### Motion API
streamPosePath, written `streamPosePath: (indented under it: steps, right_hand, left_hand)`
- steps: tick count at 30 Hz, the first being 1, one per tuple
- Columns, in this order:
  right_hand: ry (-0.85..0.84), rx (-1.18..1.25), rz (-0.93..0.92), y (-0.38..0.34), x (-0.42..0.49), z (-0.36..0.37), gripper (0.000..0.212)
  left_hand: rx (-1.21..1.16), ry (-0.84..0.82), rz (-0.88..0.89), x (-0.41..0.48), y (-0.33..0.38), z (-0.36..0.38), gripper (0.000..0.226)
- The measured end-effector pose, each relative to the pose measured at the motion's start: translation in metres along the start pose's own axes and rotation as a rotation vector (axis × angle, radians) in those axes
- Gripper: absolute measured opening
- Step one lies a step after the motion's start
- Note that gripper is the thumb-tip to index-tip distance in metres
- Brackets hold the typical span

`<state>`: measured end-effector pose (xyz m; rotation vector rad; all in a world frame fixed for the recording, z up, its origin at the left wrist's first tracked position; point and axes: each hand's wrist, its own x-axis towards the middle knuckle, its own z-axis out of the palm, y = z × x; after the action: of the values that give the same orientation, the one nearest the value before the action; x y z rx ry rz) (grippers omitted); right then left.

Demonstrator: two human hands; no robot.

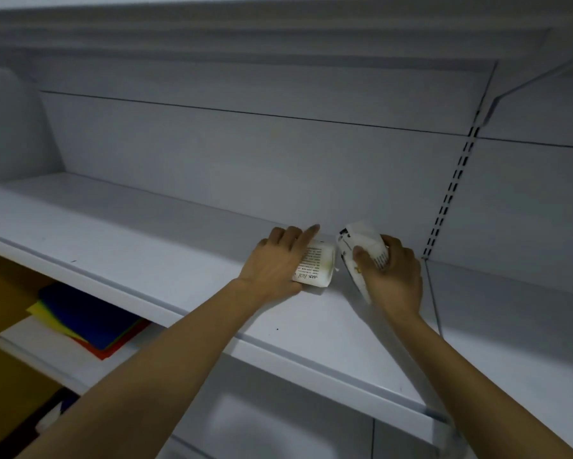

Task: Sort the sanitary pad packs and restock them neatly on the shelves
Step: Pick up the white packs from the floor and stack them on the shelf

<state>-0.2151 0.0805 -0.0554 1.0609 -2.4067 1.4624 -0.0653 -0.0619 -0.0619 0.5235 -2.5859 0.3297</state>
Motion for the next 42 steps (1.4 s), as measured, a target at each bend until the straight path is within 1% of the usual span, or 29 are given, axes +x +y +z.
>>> streamPosePath:
  steps: [1,2,3,5,6,7,9,10,11,13,14,15,16,17,18,19,21,23,24,26,27,30,31,34,36,37,39,40,42]
  right_hand:
    - [-0.005,0.007,0.001,0.001,0.000,0.000,0.056]
    - [-0.013,0.019,-0.003,0.002,0.000,-0.001,0.057]
    - [-0.023,0.037,0.017,0.002,0.001,-0.002,0.056]
    - [-0.042,0.136,0.092,0.000,0.002,-0.003,0.045]
    - [-0.039,0.232,0.147,-0.001,0.003,-0.001,0.036]
    - [-0.036,0.330,0.213,-0.007,0.004,0.001,0.030]
    - [-0.046,0.488,0.298,-0.024,0.004,0.009,0.025]
    - [-0.078,0.537,0.306,-0.039,0.002,0.019,0.029]
    - [-0.109,0.571,0.311,-0.052,0.002,0.024,0.036]
    - [-0.208,0.628,0.306,-0.083,-0.003,0.045,0.061]
    - [-0.267,0.653,0.312,-0.098,-0.008,0.058,0.069]
    - [-0.336,0.682,0.321,-0.113,-0.015,0.071,0.066]
    - [-0.405,0.713,0.321,-0.127,-0.023,0.084,0.053]
    - [-0.474,0.746,0.326,-0.140,-0.033,0.097,0.039]
    - [-0.542,0.781,0.330,-0.152,-0.044,0.109,0.032]
    - [-0.610,0.801,0.340,-0.164,-0.056,0.121,0.030]
    - [-0.707,0.844,0.357,-0.186,-0.082,0.143,0.028]
    - [-0.765,0.874,0.371,-0.209,-0.108,0.162,0.027]
    - [-0.791,0.864,0.356,-0.218,-0.120,0.173,0.027]
    - [-0.854,0.826,0.327,-0.235,-0.144,0.196,0.032]
    - [-0.888,0.811,0.330,-0.243,-0.157,0.205,0.035]
    - [-0.987,0.732,0.345,-0.258,-0.200,0.235,0.044]
    - [-1.009,0.688,0.345,-0.259,-0.214,0.244,0.045]
    - [-1.106,0.590,0.338,-0.251,-0.254,0.270,0.051]
    - [-1.236,0.497,0.329,-0.238,-0.277,0.285,0.054]
    - [-1.297,0.473,0.288,-0.233,-0.287,0.289,0.048]
    - [-1.416,0.440,0.178,-0.216,-0.302,0.301,0.030]
    - [-1.468,0.417,0.137,-0.206,-0.308,0.310,0.031]
    - [-1.531,0.359,0.142,-0.182,-0.320,0.330,0.053]
  left_hand:
    - [0.034,0.020,-0.027,0.004,0.005,0.000,0.102]
    - [0.046,0.041,-0.037,0.008,0.007,0.001,0.099]
    - [0.037,0.060,-0.042,0.011,0.008,0.000,0.091]
    - [-0.030,0.093,-0.099,0.009,0.006,-0.004,0.077]
    - [-0.112,0.104,-0.160,0.006,0.003,-0.008,0.073]
    - [-0.246,0.117,-0.248,0.002,0.000,-0.016,0.069]
    - [-0.618,0.124,-0.459,-0.011,-0.010,-0.036,0.066]
    - [-0.806,0.122,-0.546,-0.024,-0.020,-0.048,0.066]
    - [-0.987,0.125,-0.605,-0.031,-0.025,-0.056,0.065]
    - [-1.329,0.160,-0.692,-0.056,-0.042,-0.073,0.063]
    - [-1.456,0.183,-0.713,-0.073,-0.052,-0.081,0.066]
    - [-1.557,0.200,-0.717,-0.089,-0.061,-0.088,0.065]
    - [-1.615,0.216,-0.717,-0.107,-0.069,-0.095,0.059]
    - [-1.639,0.233,-0.723,-0.125,-0.078,-0.102,0.050]
    - [-1.631,0.257,-0.749,-0.144,-0.086,-0.109,0.044]
    - [-1.604,0.298,-0.792,-0.163,-0.095,-0.117,0.041]
    - [-1.478,0.402,-0.892,-0.201,-0.116,-0.129,0.042]
    - [-1.300,0.497,-1.009,-0.240,-0.138,-0.137,0.040]
    - [-1.196,0.519,-1.064,-0.259,-0.148,-0.138,0.034]
    - [-1.098,0.509,-1.142,-0.293,-0.162,-0.141,0.019]
    - [-1.092,0.506,-1.173,-0.308,-0.165,-0.142,0.020]
    - [-1.142,0.503,-1.255,-0.351,-0.168,-0.136,0.046]
    - [-1.162,0.508,-1.306,-0.364,-0.166,-0.132,0.050]
    - [-1.157,0.527,-1.474,-0.407,-0.162,-0.107,0.047]
    - [-1.152,0.541,-1.589,-0.431,-0.156,-0.088,0.058]
    - [-1.145,0.544,-1.648,-0.441,-0.153,-0.078,0.062]
    - [-1.097,0.516,-1.732,-0.459,-0.149,-0.061,0.063]
    - [-1.076,0.502,-1.754,-0.469,-0.149,-0.049,0.065]
    - [-1.038,0.455,-1.803,-0.483,-0.146,-0.030,0.070]
